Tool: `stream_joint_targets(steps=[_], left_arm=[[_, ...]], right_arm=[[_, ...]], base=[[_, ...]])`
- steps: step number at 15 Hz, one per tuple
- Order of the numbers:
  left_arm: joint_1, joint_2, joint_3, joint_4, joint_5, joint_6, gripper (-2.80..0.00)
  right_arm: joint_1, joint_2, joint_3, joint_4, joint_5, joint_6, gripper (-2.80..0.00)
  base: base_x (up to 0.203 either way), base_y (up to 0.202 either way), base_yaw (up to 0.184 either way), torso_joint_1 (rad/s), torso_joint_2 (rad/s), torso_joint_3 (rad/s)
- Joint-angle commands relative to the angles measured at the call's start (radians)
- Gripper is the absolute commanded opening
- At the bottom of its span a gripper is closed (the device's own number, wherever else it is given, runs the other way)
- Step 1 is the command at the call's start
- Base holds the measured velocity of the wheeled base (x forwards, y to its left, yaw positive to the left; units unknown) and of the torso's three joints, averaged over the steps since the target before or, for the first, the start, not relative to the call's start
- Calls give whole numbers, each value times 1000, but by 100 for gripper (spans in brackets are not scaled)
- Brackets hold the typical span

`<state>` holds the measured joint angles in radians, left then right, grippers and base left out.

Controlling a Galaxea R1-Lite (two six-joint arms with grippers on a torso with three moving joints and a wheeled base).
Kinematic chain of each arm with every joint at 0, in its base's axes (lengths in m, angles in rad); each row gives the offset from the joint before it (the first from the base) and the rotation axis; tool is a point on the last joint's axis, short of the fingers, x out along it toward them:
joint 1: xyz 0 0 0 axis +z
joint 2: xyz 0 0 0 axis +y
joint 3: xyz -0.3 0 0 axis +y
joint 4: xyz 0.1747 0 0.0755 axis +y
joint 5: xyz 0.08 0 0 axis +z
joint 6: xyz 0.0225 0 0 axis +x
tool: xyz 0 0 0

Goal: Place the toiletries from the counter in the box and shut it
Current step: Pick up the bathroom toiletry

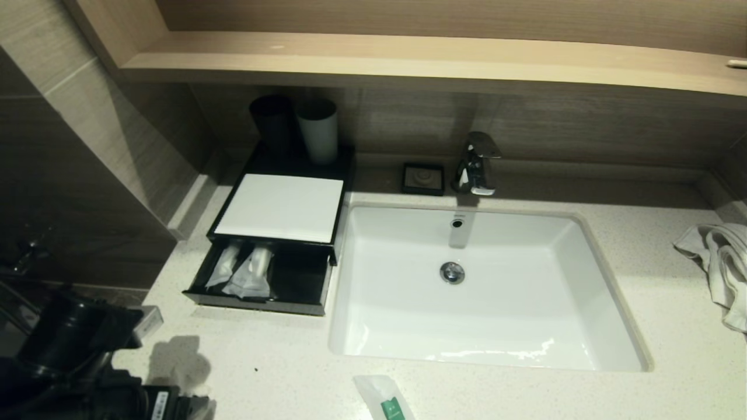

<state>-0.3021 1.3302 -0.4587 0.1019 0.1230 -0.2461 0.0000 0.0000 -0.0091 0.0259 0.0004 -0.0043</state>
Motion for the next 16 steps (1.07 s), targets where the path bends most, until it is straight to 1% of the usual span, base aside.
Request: stream_joint_targets(steps=[1,12,13,16], left_arm=[[0,16,0,1,1,-1,0],[0,50,5,1,3,-1,0],[0,50,8,1,3,-1,-280],[0,49,8,1,3,0,-280]], right_arm=[[0,0,0,0,0,0,-280],[0,0,0,0,1,0,-280],[0,0,0,0,0,0,-280],[0,0,0,0,1,0,-280]], base=[[0,0,0,0,0,0],[0,0,0,0,0,0],[0,0,0,0,0,0],[0,0,0,0,0,0]])
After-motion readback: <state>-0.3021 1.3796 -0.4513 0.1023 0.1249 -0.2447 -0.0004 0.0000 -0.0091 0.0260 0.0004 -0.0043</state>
